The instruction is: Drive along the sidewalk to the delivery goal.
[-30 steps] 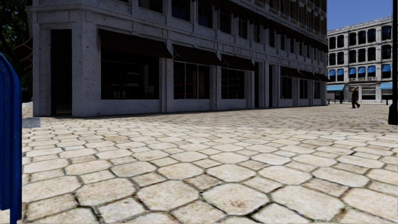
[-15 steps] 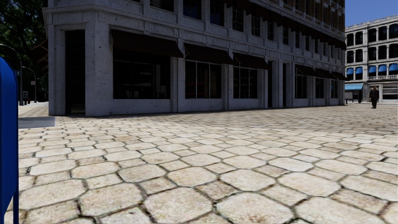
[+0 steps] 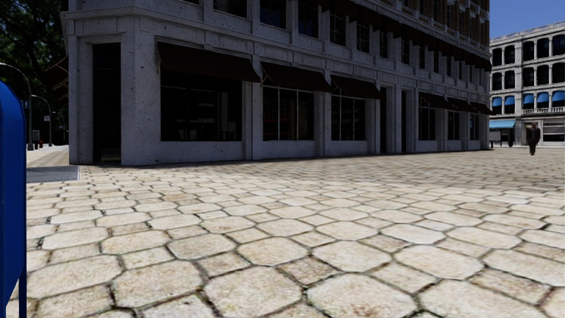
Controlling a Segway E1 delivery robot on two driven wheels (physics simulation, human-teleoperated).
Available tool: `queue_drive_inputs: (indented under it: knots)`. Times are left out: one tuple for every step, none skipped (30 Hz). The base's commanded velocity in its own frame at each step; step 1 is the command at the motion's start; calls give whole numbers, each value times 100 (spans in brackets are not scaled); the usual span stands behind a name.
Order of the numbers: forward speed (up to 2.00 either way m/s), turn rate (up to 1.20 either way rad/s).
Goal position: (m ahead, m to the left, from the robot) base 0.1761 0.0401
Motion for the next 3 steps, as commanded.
queue_drive_inputs:
  knots:
    - [0, 0]
    - [0, 0]
    - [0, 0]
